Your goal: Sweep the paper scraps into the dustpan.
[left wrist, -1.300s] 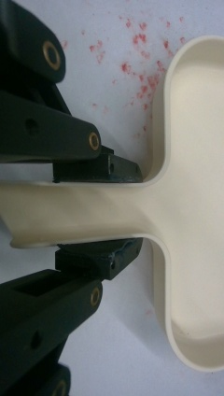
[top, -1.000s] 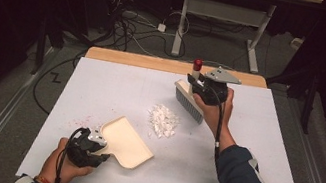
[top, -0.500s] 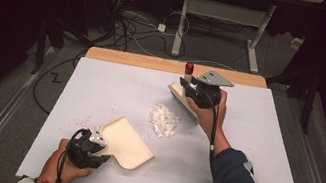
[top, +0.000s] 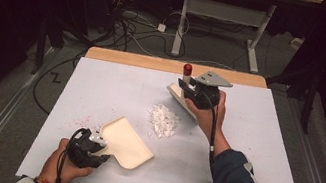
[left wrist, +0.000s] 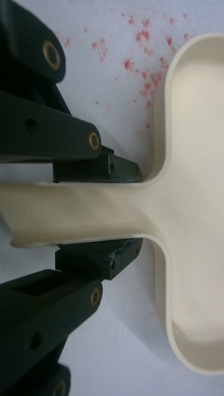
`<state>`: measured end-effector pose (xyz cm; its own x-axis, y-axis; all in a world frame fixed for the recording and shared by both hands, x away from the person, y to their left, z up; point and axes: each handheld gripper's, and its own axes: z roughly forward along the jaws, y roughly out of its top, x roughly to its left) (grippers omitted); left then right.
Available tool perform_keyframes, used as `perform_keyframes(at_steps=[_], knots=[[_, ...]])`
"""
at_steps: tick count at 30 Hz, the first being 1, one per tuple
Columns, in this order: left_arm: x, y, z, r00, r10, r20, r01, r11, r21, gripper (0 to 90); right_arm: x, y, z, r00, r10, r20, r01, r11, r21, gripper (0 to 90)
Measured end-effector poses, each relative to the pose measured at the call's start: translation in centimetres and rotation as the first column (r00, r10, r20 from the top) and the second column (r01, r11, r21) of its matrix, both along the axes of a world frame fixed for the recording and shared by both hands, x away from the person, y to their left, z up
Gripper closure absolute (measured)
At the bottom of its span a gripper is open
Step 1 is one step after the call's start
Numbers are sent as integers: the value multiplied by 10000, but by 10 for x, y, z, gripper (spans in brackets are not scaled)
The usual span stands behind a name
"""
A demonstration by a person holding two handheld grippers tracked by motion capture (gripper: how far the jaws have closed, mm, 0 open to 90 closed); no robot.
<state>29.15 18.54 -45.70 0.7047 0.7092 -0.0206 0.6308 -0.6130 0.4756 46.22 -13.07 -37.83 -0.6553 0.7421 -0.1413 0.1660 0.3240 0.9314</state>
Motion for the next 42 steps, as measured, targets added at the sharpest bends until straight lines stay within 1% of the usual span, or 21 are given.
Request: perform_keyframes(at_steps=[4, 5, 6, 9, 11, 14, 17, 18, 19, 22, 25, 32, 36, 38, 41, 42], knots=[[1, 0, 0, 10000, 37, -42, -37, 10000, 2, 636, -2, 3, -1, 9999, 104, 52, -105, 9999, 57, 701], [2, -1, 1, 10000, 3, -27, -3, 10000, 61, 635, -3, 4, -2, 10000, 94, 24, -94, 9999, 107, 701], [2, -1, 1, 10000, 35, -20, -35, 10000, 11, 635, -3, 4, -2, 9999, 110, 107, -111, 9999, 56, 701], [4, -2, 2, 10000, 20, -11, -20, 10000, 14, 635, -4, 5, -2, 9999, 131, 95, -131, 9999, 54, 702], [6, -2, 2, 10000, 29, -3, -29, 10000, -2, 635, -5, 4, 0, 9998, 162, 72, -163, 9996, 212, 702], [7, -2, 2, 10000, 34, -31, -34, 10000, 17, 635, -5, 4, -1, 9997, 206, 124, -208, 9996, 170, 703], [8, -3, 3, 10000, 47, 6, -47, 10000, 30, 635, -5, 5, -1, 9997, 181, 193, -183, 9998, 119, 703], [8, -3, 3, 10000, 58, -5, -58, 10000, 39, 635, -5, 5, -1, 9995, 115, 304, -118, 9999, 77, 703], [8, -4, 3, 10000, 42, 1, -42, 10000, 58, 635, -4, 4, -1, 9994, 61, 340, -66, 9999, 154, 704], [9, -4, 3, 10000, 6, 18, -6, 9999, 100, 635, -1, 1, 0, 9995, -56, 323, 47, 9996, 276, 704], [9, -4, 3, 10000, 8, 21, -8, 10000, 94, 635, -1, 0, 1, 9994, -100, 320, 93, 9997, 229, 704], [9, -5, 3, 10000, 13, 43, -13, 9999, 118, 635, 2, 3, 2, 9986, -99, 515, 97, 9999, 46, 704], [10, -4, 3, 10000, 0, 15, 0, 9999, 107, 635, 4, 5, 2, 9984, -167, 536, 158, 9997, 177, 704], [10, -4, 3, 10000, -1, 25, 1, 9999, 113, 635, 5, 6, 0, 9986, -106, 525, 98, 9998, 145, 704], [11, -5, 2, 10000, -1, -1, 1, 9999, 126, 635, 5, 8, -2, 9988, 59, 493, -73, 9996, 278, 704], [11, -5, 2, 10000, -13, -8, 13, 9999, 150, 635, 3, 11, -2, 9985, 144, 533, -154, 9997, 180, 704]])
